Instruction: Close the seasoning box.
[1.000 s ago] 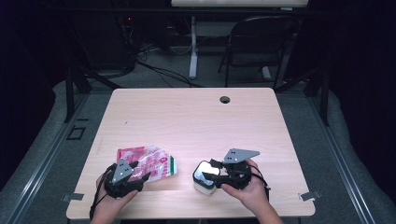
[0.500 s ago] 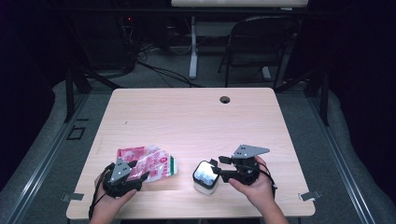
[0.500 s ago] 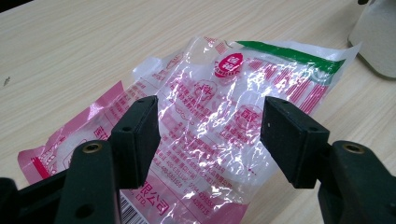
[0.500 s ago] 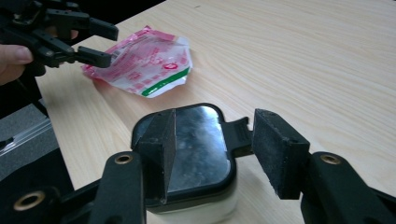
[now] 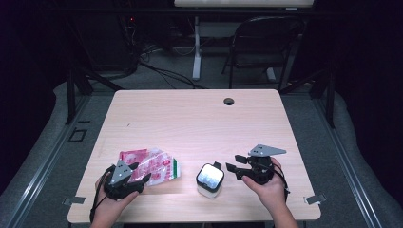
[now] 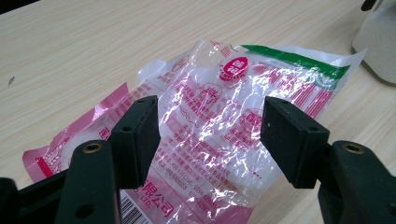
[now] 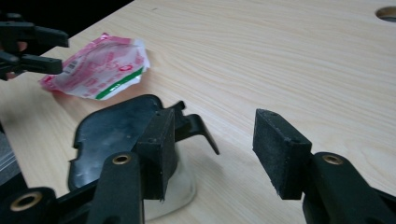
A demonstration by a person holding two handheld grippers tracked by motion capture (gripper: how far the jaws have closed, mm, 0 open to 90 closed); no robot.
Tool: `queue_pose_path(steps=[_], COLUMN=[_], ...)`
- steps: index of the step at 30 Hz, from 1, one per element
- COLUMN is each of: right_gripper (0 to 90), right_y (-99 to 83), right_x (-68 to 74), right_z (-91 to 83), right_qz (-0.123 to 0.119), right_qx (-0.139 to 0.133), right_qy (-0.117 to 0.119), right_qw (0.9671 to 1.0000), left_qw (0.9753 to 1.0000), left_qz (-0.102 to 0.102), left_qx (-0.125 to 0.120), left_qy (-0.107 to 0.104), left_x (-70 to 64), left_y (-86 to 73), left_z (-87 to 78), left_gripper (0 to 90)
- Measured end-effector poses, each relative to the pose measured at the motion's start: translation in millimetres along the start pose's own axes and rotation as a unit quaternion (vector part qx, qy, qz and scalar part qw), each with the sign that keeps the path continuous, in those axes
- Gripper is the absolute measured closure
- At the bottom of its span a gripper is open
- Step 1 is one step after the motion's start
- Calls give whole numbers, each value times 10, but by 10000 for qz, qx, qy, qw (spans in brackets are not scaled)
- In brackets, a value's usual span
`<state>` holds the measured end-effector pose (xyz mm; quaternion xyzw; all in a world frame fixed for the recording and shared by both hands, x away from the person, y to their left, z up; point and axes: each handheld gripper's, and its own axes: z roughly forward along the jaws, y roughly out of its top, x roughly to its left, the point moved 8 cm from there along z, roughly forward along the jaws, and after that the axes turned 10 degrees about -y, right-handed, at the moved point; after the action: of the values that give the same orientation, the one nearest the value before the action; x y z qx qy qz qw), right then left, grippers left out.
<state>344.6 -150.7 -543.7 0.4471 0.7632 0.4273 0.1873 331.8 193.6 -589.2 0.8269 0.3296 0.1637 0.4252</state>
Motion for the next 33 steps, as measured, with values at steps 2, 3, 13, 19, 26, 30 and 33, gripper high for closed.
queue_pose_path(steps=[2,3,13,19,26,30,33], right_gripper=[482,481,476,468,467,468,468], right_y=[-28,-42,-213,-363,-493,-545,-577], right_x=[-54,-79,-276,-377,-508,-515,-502], right_z=[8,16,78,158,209,258,294], right_qz=[65,96,424,534,698,721,697], right_qx=[38,30,169,363,478,549,611], right_qy=[-91,-134,-560,-757,-970,-989,-1006], right_qw=[9999,9999,9974,9950,9917,9910,9906], left_qw=[10000,10000,10000,9999,10000,9999,9999], left_qz=[4,7,49,87,47,73,81], left_qx=[5,5,-28,-16,-13,9,26], left_qy=[-4,-8,-49,-77,-83,-92,-111], left_x=[0,0,-15,-27,-18,-27,-37], left_y=[3,4,49,61,48,47,42], left_z=[3,6,38,66,78,83,95], left_gripper=[374,374,374,374,375,376,376])
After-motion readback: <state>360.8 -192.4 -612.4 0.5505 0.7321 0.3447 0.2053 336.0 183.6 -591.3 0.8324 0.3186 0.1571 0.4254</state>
